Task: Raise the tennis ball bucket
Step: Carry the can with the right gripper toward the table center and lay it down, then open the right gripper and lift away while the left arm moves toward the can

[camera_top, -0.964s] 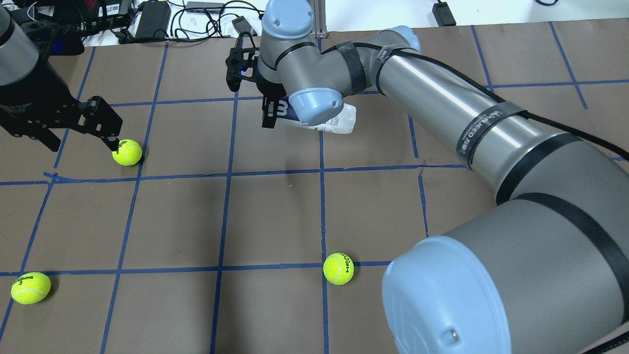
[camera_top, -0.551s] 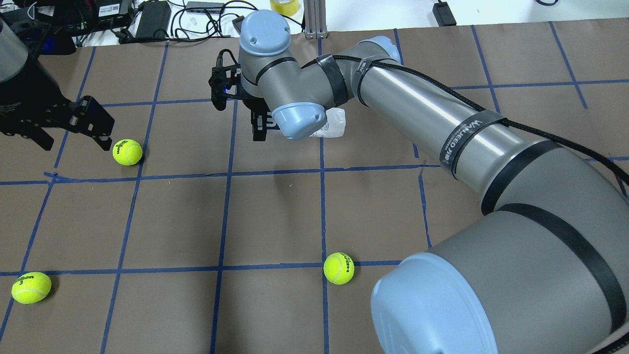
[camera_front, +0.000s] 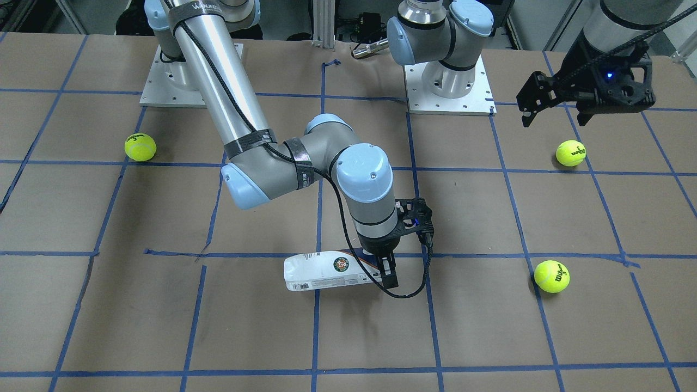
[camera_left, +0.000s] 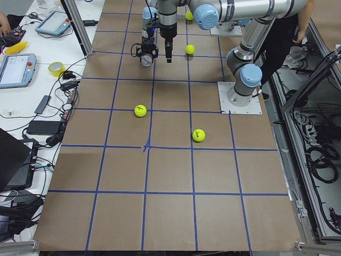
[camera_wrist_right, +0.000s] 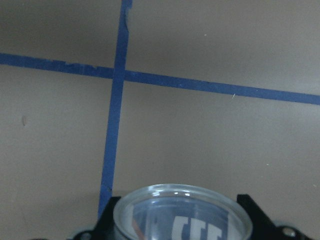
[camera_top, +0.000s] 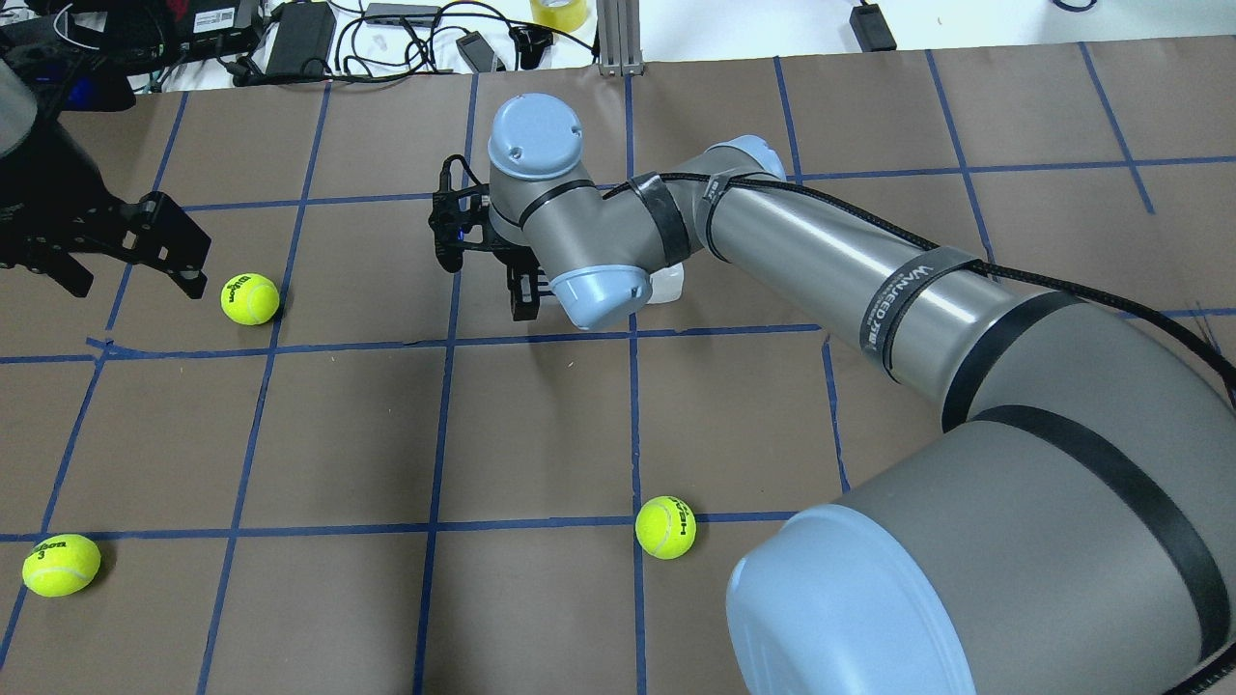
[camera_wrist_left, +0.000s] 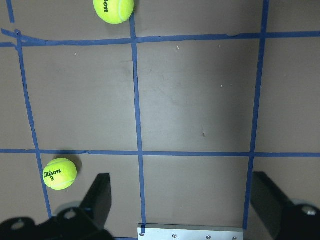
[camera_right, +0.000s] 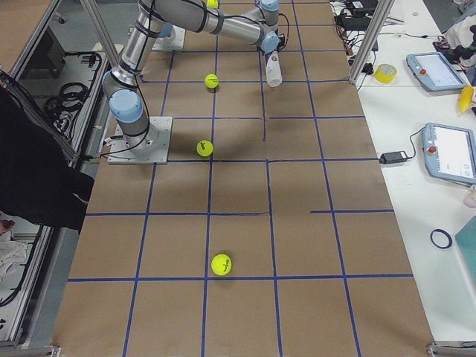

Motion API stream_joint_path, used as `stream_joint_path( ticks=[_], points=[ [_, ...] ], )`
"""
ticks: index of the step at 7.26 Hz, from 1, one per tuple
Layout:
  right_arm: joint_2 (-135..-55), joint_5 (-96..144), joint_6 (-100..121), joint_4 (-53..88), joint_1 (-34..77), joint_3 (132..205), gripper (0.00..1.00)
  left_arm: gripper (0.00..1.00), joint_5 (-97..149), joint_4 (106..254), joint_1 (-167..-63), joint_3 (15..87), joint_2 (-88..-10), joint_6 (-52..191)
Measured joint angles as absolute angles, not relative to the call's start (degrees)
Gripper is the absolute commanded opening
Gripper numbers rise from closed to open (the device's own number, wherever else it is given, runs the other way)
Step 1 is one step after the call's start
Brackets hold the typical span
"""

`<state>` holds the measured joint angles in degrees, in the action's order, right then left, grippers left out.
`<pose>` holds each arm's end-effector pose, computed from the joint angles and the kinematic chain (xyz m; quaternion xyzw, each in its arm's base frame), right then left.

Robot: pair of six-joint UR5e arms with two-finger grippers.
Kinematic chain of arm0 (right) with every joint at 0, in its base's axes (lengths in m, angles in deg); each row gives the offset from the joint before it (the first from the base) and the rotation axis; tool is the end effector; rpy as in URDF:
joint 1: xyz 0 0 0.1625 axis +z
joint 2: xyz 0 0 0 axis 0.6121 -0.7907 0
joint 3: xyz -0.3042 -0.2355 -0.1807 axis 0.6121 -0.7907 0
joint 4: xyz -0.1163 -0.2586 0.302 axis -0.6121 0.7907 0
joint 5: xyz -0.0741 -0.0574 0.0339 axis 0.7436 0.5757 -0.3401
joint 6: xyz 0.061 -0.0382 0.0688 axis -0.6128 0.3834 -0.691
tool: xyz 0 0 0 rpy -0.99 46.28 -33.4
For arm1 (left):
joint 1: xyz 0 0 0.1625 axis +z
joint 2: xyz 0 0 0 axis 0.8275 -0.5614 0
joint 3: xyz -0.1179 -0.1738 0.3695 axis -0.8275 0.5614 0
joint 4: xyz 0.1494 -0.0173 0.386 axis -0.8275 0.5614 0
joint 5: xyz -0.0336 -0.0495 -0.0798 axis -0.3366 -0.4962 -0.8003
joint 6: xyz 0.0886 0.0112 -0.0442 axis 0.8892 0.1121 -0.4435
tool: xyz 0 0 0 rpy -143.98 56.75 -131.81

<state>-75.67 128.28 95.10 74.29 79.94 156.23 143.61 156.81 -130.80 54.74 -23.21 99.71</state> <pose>0.4707 -0.5766 0.2211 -0.7400 0.6576 -0.1378 0.0325 -0.0043 -0.4584 0.4955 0.0037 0.9986 0.0270 0.0461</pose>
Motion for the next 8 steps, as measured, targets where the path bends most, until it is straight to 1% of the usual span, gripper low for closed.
stream_joint_path(
  ticks=[3, 5, 6, 8],
  points=[
    [-75.68, 129.13, 94.60, 74.02, 79.94, 156.51, 1.00, 1.00, 141.20, 156.81, -130.64, 55.24, -23.54, 99.72],
    [-77.14, 128.58, 93.80, 73.55, 79.52, 156.49, 1.00, 1.00, 139.05, 156.88, -130.59, 55.39, -23.98, 99.60],
    [-79.04, 128.20, 93.24, 72.18, 78.79, 156.50, 1.00, 1.00, 137.29, 156.85, -130.60, 55.42, -24.38, 99.54],
    [-85.03, 127.92, 91.28, 63.68, 74.30, 156.56, 1.00, 1.00, 135.20, 156.79, -130.63, 55.49, -25.43, 99.45]
  ],
)
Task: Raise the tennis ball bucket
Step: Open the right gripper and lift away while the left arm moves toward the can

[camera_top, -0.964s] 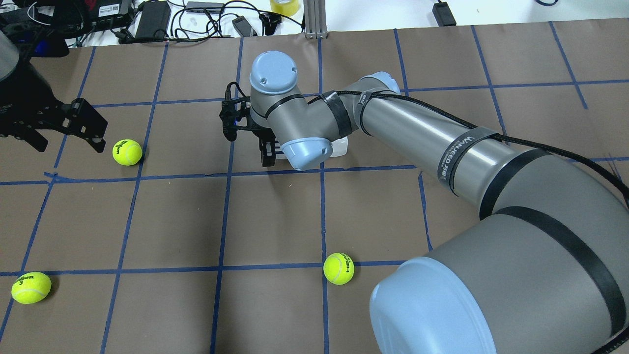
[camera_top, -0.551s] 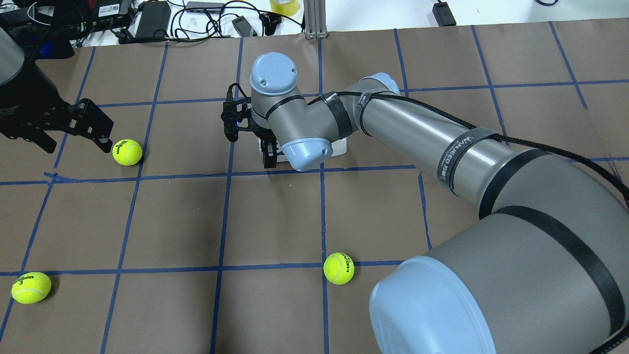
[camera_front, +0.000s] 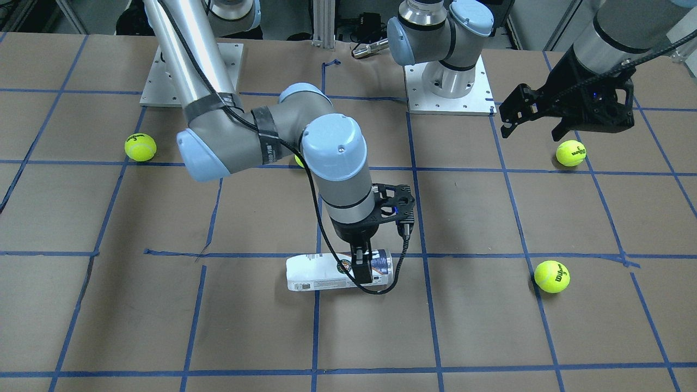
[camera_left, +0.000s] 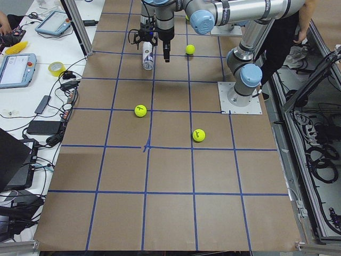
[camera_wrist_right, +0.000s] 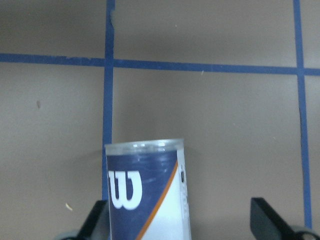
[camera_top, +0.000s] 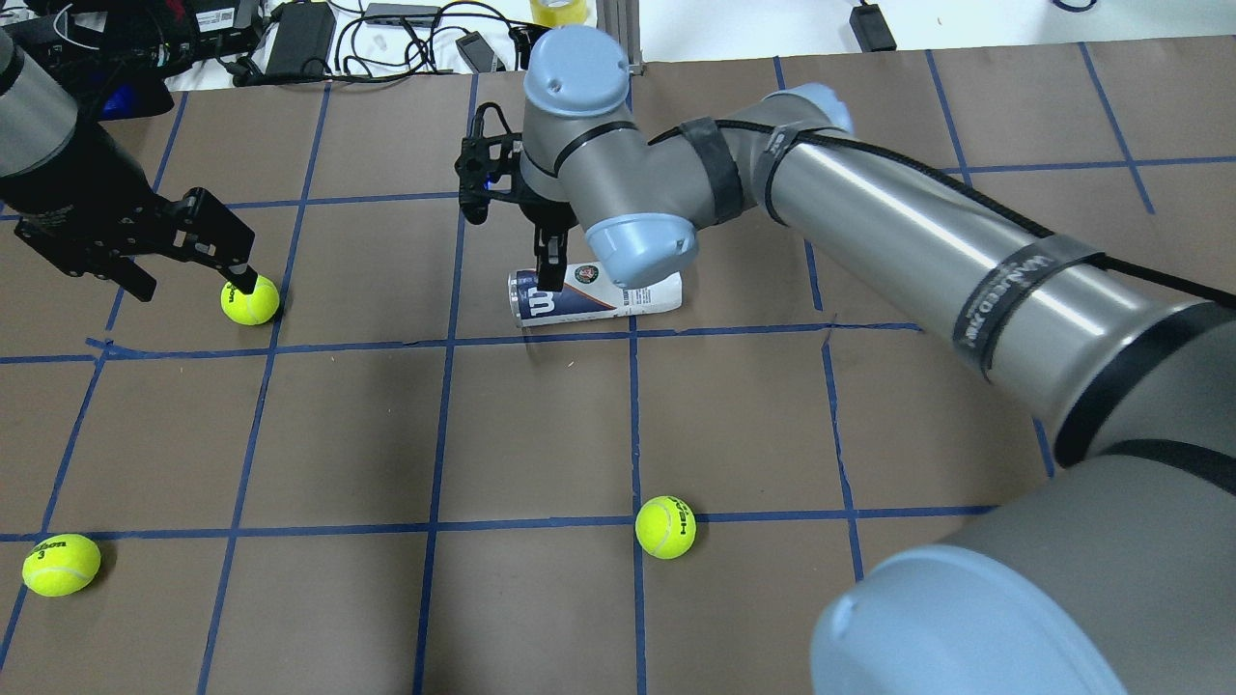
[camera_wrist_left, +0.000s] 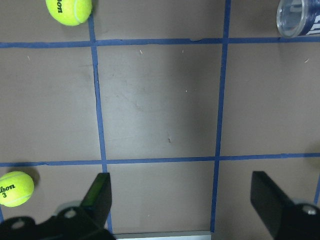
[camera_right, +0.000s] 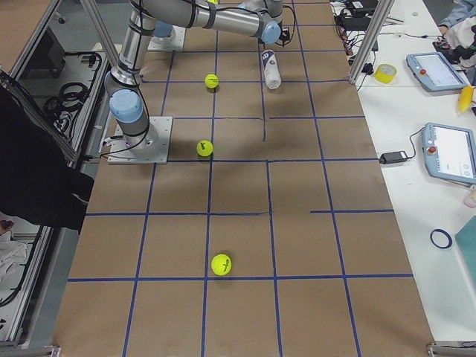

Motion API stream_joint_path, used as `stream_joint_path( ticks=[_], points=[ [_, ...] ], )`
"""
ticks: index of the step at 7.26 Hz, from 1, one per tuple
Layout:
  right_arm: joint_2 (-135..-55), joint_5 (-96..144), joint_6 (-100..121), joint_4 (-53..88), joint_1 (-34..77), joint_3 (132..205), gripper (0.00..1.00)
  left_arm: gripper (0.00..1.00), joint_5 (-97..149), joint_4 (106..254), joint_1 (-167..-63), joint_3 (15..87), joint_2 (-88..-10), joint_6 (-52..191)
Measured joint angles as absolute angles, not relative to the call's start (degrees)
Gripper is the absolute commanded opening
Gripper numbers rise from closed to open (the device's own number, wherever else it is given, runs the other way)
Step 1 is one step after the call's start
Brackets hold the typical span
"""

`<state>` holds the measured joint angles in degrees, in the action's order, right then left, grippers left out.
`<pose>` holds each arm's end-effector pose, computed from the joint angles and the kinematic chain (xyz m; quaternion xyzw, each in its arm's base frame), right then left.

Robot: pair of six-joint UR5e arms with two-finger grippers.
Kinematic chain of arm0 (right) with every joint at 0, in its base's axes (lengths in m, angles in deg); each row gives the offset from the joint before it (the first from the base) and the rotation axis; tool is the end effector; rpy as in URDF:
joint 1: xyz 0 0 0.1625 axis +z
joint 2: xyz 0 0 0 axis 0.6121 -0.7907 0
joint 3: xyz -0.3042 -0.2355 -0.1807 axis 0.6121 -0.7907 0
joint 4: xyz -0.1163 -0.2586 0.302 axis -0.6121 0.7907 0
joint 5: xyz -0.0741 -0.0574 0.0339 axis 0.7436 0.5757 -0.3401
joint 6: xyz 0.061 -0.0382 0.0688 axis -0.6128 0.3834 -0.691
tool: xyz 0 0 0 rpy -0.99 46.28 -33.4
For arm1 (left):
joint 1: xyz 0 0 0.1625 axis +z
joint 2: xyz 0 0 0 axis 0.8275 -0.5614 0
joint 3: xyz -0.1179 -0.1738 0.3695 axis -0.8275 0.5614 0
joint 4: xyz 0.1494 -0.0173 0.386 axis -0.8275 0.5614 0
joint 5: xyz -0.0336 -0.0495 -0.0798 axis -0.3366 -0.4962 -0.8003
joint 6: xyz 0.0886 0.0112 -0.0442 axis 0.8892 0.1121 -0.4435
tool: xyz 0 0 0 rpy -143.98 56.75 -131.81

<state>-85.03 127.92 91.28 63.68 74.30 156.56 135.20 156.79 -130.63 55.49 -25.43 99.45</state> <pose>0.4002 -0.5900 0.3131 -0.6836 0.7178 -0.1267 0.0383 -0.0141 -0.4729 0.4714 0.0017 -0.9990 -0.0326 0.0315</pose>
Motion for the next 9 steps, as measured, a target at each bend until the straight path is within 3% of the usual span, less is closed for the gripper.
stream_joint_path(
  ticks=[5, 9],
  points=[
    [-100.80, 128.19, 82.76, 43.74, 61.85, 156.70, 1.00, 1.00, 119.40, 146.75, -130.86, 61.07, -30.92, 98.82],
    [-104.50, 129.46, 67.66, 39.25, 59.10, 156.73, 1.00, 1.00, 107.82, 132.31, -133.02, 65.49, -38.83, 98.54]
  ],
)
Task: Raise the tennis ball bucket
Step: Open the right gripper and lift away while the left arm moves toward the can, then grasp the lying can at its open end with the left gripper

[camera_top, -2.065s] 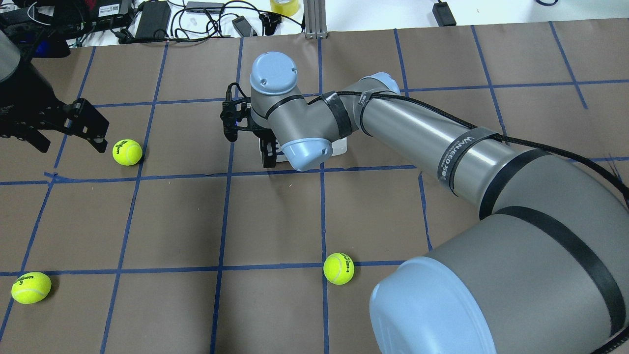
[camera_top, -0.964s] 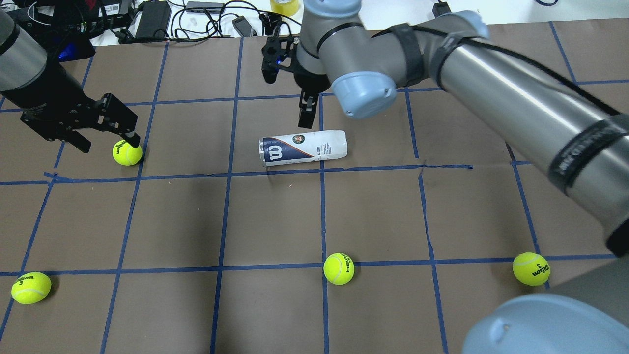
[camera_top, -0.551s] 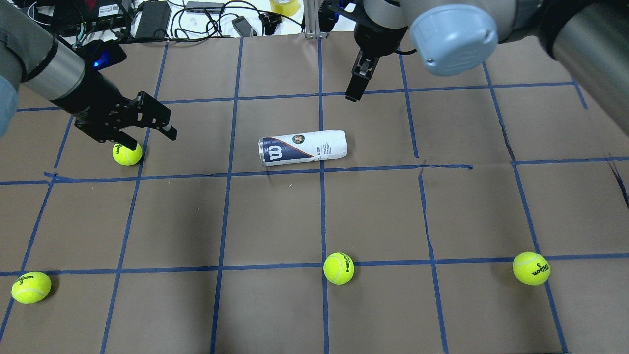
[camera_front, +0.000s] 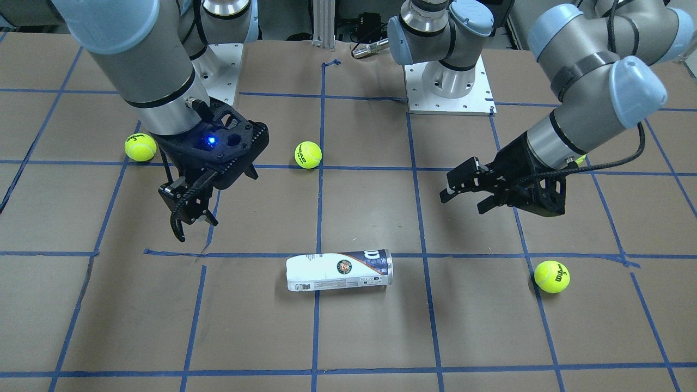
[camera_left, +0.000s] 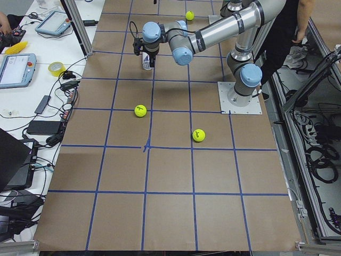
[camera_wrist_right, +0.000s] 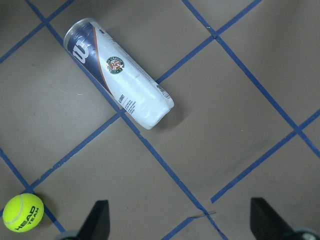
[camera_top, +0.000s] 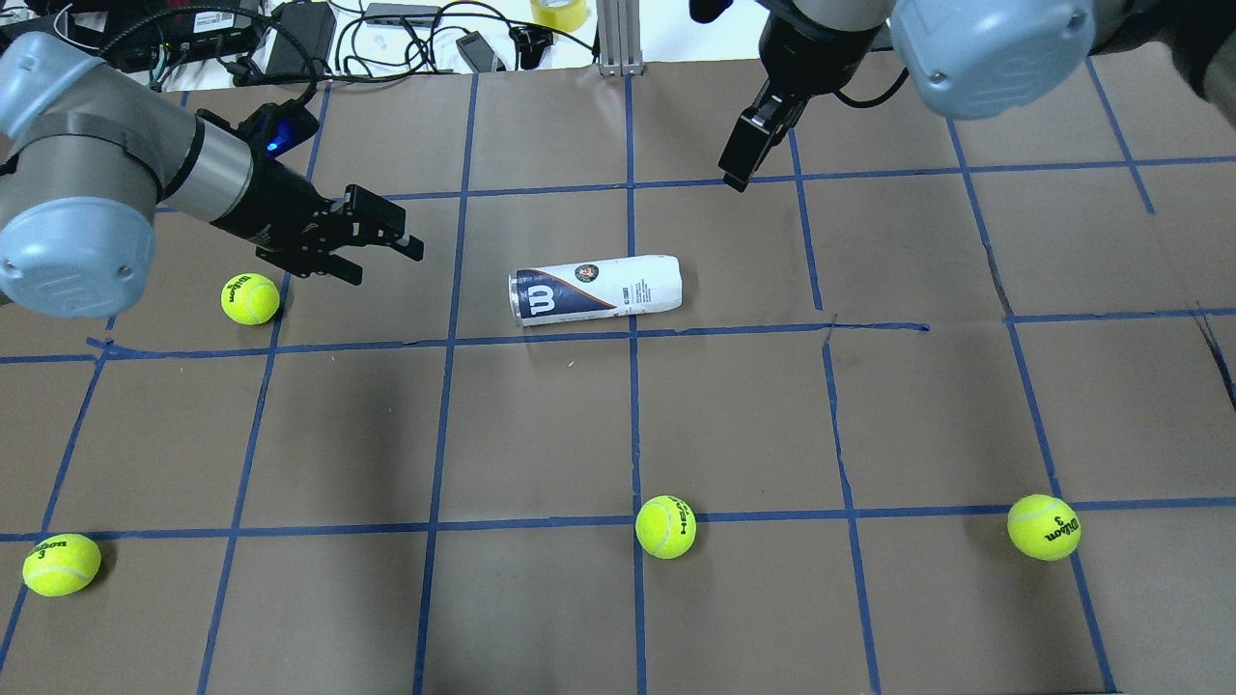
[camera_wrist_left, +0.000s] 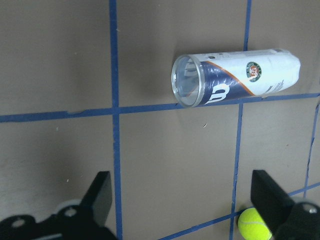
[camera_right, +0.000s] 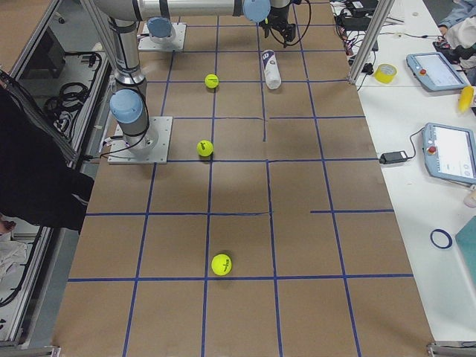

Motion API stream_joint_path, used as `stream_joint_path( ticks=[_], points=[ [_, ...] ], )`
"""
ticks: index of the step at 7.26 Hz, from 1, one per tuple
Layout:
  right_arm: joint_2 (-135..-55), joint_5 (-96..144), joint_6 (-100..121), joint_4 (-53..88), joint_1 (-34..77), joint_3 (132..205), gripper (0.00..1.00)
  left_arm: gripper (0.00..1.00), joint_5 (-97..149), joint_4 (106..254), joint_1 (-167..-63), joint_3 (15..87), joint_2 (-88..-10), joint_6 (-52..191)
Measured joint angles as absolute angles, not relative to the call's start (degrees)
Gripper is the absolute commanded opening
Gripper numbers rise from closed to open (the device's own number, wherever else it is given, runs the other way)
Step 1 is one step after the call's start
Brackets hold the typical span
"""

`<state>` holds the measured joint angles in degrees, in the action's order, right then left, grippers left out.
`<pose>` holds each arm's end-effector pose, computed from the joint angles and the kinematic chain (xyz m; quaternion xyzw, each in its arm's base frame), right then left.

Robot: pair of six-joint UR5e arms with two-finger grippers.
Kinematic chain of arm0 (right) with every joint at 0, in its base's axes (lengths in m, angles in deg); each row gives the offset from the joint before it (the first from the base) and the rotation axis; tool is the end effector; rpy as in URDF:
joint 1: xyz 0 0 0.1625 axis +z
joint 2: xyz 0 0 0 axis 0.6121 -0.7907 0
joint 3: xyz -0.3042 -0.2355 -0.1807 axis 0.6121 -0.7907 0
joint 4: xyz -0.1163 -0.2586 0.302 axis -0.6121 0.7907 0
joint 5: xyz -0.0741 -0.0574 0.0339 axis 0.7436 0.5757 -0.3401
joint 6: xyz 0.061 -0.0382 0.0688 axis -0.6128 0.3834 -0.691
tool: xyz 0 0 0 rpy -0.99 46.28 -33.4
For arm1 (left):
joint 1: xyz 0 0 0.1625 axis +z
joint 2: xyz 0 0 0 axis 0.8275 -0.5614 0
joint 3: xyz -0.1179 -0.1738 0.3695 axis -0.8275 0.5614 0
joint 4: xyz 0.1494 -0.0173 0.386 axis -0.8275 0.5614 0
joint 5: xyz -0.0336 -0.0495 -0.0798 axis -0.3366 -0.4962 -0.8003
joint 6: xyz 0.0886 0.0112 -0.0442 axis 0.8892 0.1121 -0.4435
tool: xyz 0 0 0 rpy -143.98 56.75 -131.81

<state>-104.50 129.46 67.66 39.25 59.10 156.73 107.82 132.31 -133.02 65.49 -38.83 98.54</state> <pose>0.2151 -0.5598 0.4814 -0.4040 0.9103 -0.0772 0.0478 -0.0632 -0.5469 0.3269 -0.0039 -0.9658 0.0318 0.2574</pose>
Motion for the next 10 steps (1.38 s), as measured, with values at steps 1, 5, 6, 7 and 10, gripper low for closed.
stream_joint_path(
  ticks=[1, 5, 6, 7, 10],
  points=[
    [-106.01, 130.96, 64.83, 38.06, 58.77, 156.76, 1.00, 1.00, 106.36, 129.60, -134.42, 65.60, -41.07, 98.41],
    [-110.10, 133.67, 49.22, 34.53, 55.37, 156.73, 1.00, 1.00, 102.17, 122.75, -138.50, 66.07, -50.06, 98.31],
    [-111.10, 133.73, 41.83, 34.60, 55.11, 156.73, 1.00, 1.00, 101.72, 121.36, -139.14, 66.11, -51.75, 98.31],
    [-111.82, 133.78, 34.88, 34.58, 55.03, 156.73, 1.00, 1.00, 101.05, 120.02, -139.82, 66.12, -53.38, 97.88],
    [-113.04, 137.44, 28.00, 30.15, 54.60, 156.77, 1.00, 1.00, 98.47, 118.49, -141.40, 66.04, -56.09, 92.97]
  ],
)
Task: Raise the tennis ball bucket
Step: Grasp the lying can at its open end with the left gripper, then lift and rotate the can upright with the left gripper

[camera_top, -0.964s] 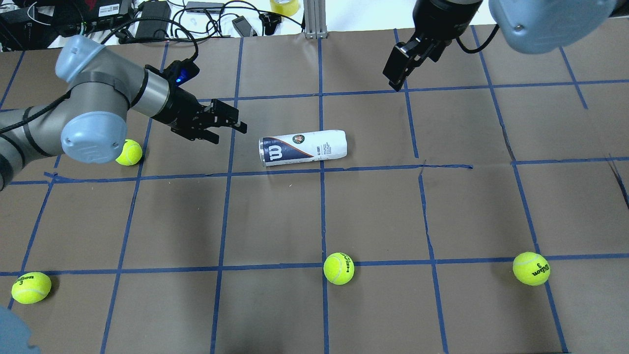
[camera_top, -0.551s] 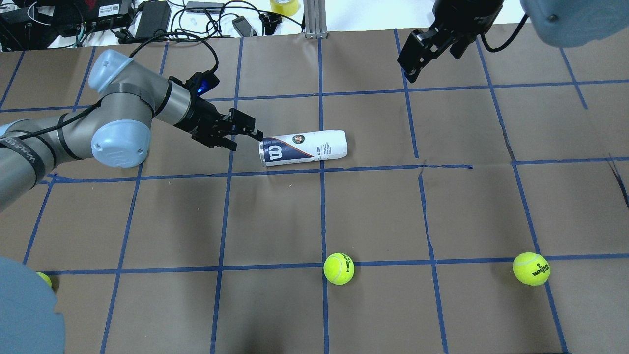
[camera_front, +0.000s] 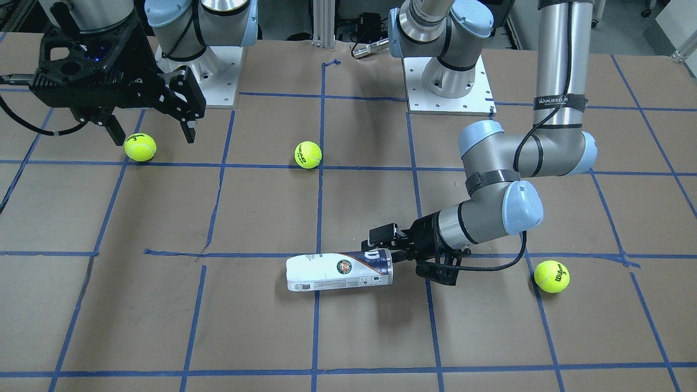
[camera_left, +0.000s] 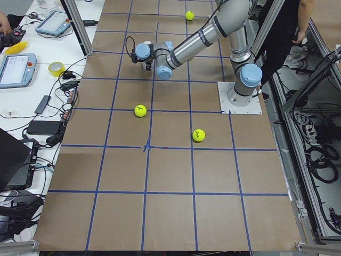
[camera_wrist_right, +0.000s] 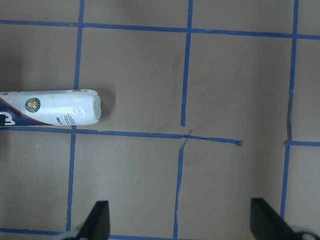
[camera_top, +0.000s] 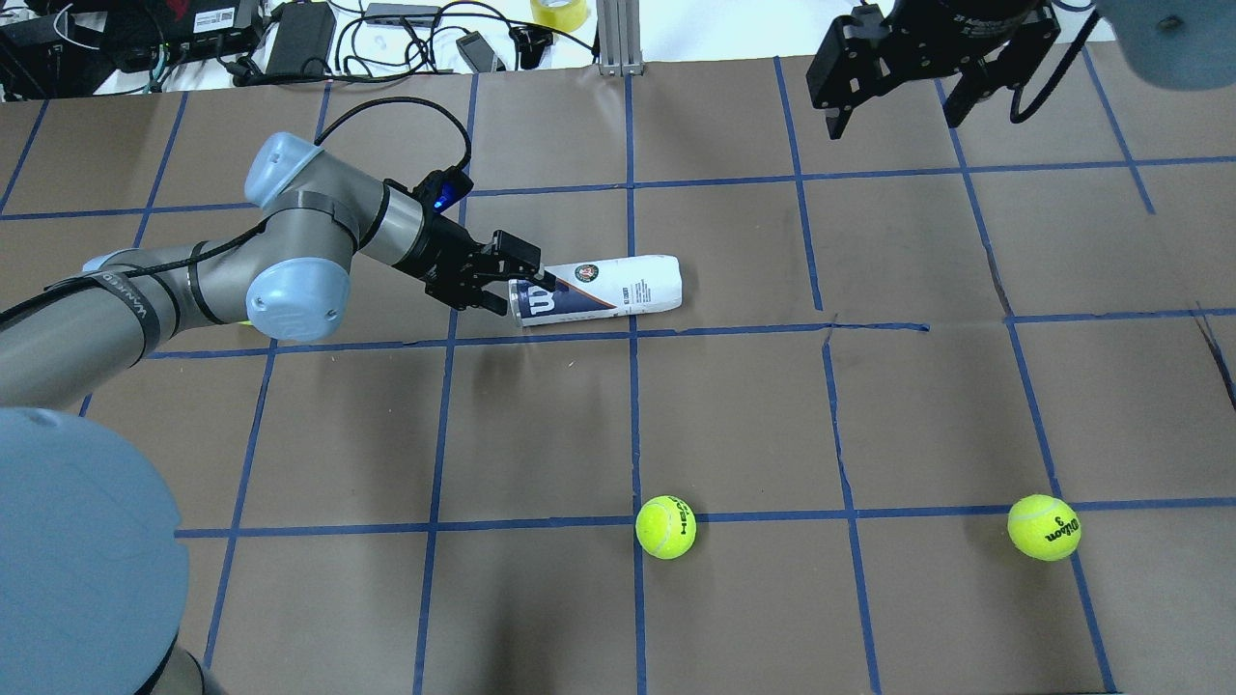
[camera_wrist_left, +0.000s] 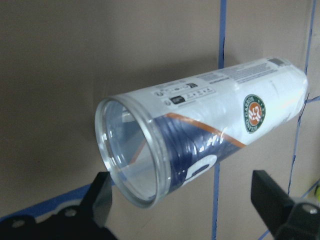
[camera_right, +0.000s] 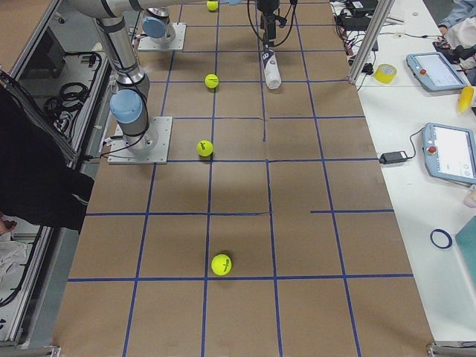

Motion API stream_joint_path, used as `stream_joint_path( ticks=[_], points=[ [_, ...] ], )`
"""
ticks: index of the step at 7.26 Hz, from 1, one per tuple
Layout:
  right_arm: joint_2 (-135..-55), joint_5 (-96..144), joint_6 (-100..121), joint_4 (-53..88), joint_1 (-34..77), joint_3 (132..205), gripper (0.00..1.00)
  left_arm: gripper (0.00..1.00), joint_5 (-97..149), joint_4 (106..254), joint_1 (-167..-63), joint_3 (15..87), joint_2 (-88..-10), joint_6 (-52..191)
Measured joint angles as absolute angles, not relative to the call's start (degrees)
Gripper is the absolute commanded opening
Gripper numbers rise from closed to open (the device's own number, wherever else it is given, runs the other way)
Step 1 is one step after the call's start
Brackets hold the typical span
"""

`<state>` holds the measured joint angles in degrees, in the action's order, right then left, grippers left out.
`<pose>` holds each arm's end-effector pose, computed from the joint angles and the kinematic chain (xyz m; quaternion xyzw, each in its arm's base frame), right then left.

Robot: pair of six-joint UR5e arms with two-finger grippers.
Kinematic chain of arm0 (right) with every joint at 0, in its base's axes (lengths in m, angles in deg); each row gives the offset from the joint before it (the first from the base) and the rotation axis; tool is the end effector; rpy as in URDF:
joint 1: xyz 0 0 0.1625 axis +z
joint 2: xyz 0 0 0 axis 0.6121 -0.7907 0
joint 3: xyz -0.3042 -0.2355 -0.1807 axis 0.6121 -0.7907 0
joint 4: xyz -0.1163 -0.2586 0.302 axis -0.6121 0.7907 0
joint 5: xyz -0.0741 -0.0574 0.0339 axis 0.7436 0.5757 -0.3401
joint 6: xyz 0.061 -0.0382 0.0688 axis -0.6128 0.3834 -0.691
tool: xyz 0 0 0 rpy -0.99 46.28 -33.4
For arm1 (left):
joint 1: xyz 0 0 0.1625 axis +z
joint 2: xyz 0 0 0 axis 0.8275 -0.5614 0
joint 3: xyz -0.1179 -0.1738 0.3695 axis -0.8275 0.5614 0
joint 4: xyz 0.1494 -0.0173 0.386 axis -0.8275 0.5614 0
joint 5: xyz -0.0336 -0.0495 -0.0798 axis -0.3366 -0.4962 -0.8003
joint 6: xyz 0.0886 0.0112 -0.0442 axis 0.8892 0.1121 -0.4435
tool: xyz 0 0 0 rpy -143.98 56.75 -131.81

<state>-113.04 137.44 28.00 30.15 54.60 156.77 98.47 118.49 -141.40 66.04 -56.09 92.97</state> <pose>0.1540 -0.5095 0.5445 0.0281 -0.9981 0.0550 0.0006 -0.1518 -0.5817 0.1893 -0.0126 -0.9401 -0.0227 0.3398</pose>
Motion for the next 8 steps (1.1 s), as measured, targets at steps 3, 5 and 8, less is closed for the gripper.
stream_joint_path(
  ticks=[3, 5, 8],
  points=[
    [-113.88, 138.17, 28.42, 26.41, 53.62, 156.79, 1.00, 0.00, 98.25, 116.19, -143.94, 66.05, -57.24, 92.20],
    [-113.98, 137.79, 28.98, 25.79, 52.06, 156.80, 1.00, 0.00, 98.17, 115.57, -144.30, 65.78, -57.57, 89.87],
    [-114.18, 137.75, 29.12, 25.59, 51.68, 156.78, 1.00, 0.00, 97.04, 116.12, -144.49, 61.30, -56.16, 75.19]
  ],
)
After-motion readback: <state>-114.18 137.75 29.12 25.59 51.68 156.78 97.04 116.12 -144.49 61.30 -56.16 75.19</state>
